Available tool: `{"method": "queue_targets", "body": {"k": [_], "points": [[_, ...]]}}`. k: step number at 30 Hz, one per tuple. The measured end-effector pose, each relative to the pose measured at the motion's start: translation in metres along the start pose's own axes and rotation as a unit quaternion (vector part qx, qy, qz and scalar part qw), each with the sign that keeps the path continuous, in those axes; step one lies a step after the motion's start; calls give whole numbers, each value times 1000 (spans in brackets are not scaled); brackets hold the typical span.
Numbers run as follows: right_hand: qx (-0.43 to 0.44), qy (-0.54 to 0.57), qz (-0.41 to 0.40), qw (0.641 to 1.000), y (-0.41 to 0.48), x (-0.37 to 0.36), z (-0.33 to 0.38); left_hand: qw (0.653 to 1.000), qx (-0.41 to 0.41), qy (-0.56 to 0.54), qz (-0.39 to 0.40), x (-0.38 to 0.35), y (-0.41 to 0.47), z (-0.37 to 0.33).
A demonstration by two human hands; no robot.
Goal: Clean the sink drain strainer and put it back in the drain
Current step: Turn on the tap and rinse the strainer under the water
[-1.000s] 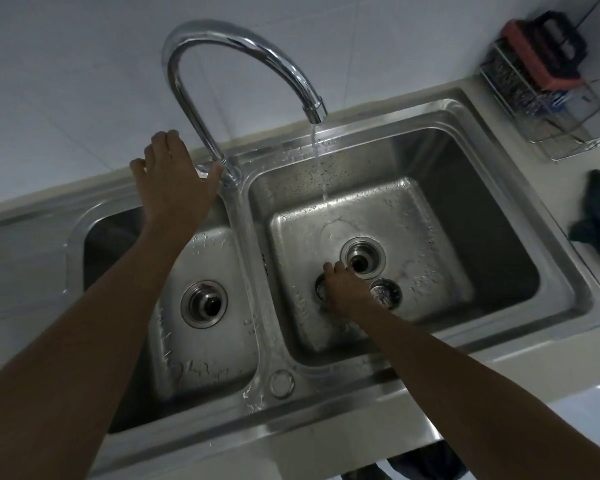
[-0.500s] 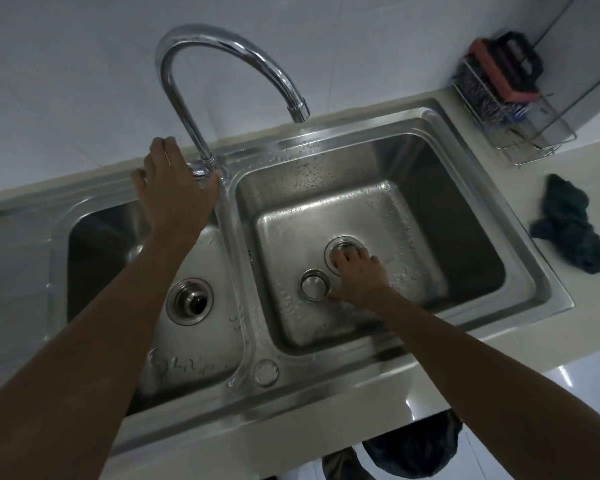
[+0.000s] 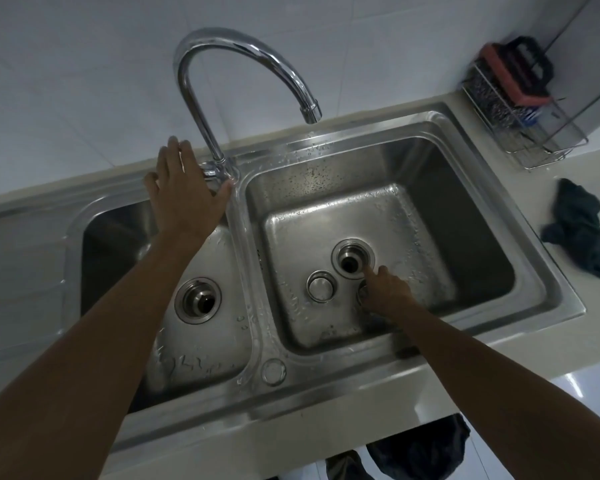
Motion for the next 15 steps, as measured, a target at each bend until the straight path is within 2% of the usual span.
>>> {"method": "queue_targets", "body": {"k": [3,5,7,10,13,15], "points": [[2,1,5,1000,3,0,0,1000,-6,5,11,0,0,1],[-13,5,-21,1000,1,3,3,1000,-8,10,16,0,-1,1],[-40,33,-68,996,0,18,4,1000,-8,9,23,1,-3,0],[-33,53,-160,985,0,58,4,1000,-11,11,27,3,-4,-1],[-21,136,-269,953,-6,102,8,1000,-11,3,17,7,-3,-3],[-7,163,-292,942,-9,123,17,1000,-7,-16,8,9,2,-6]]}}
Point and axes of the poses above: each hand's wrist, its own y-axis towards the middle knuckle, its own x-axis out of the back of the hand, z = x × y, the point moved 1 cm from there along y, towards the middle knuckle, and after that the axes turned 10 degrees about x, right-handed, at the moved point
